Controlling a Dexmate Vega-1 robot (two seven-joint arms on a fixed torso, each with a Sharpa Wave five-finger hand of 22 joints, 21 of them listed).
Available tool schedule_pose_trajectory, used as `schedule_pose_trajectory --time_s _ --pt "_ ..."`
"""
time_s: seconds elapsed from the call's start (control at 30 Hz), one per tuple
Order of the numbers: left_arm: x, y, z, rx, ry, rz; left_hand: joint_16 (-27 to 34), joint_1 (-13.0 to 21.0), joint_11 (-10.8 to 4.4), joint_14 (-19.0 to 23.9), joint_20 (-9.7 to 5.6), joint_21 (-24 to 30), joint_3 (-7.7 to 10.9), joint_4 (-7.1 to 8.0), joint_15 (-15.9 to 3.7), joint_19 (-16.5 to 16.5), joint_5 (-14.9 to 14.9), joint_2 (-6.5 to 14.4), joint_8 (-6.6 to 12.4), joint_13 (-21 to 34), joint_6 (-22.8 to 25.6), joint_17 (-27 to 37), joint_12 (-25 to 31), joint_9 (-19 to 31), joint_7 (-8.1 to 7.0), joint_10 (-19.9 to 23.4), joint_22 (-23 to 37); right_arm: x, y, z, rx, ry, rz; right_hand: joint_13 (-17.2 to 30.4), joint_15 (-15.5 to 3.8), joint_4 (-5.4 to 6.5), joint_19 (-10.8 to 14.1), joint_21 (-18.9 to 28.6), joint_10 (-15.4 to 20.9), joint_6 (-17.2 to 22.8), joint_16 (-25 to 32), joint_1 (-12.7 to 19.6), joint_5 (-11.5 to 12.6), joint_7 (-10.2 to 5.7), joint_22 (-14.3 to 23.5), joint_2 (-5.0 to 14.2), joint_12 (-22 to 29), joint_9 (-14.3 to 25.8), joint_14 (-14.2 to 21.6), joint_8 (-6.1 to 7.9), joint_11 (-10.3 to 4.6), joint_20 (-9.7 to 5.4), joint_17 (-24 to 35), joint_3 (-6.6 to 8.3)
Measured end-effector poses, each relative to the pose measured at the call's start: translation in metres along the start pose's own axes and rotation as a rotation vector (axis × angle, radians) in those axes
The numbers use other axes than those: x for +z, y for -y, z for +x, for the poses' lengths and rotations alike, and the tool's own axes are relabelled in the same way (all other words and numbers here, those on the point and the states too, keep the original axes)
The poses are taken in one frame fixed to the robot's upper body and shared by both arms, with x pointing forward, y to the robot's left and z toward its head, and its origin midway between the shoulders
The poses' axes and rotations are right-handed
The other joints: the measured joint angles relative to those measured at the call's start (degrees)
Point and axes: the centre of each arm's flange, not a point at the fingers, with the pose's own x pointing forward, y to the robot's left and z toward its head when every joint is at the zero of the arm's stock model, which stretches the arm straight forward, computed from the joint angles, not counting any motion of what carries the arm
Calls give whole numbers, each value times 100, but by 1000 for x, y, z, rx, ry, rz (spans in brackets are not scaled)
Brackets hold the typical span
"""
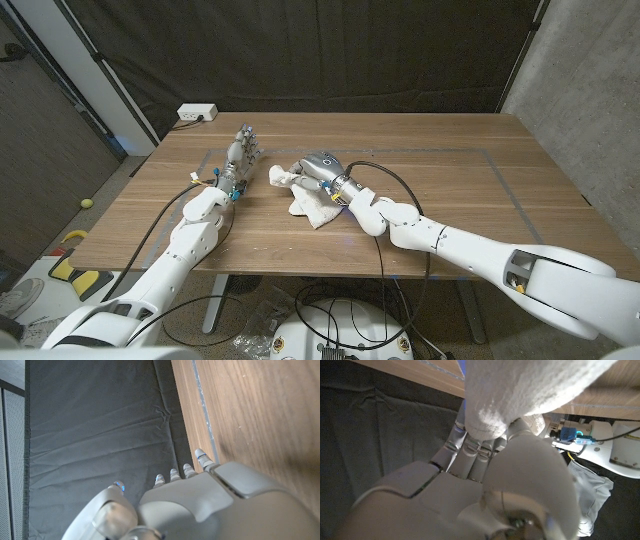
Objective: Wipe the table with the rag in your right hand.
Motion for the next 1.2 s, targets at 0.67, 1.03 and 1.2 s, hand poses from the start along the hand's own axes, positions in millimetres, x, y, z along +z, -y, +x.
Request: schedule_pose_trajectory --time_s 0.67,1.03,1.2 --pt "6 -8 5 -27 14 5 0 0 0 0 0 -22 1 0 0 0 0 0 0 0 0 0 0 0 0 0 0 20 17 -1 7 18 -33 19 0 25 -19 0 2 28 -1 -9 -4 -28 -105 -13 -1 -4 0 -23 0 -19 20 -25" --pt "7 -8 1 -15 12 9 0 0 0 0 0 -22 1 0 0 0 0 0 0 0 0 0 0 0 0 0 0 3 -9 9 88 -13 -73 17 0 25 -51 42 2 29 -24 14 -22 -29 -133 9 -2 -13 0 -40 0 -51 14 -26" --pt "7 -8 -1 -10 11 11 0 0 0 0 0 -22 1 0 0 0 0 0 0 0 0 0 0 0 0 0 0 -4 -20 14 127 -22 -88 19 0 25 -83 42 3 29 -24 15 -23 -29 -159 10 -24 -13 0 -32 0 -18 26 -26"
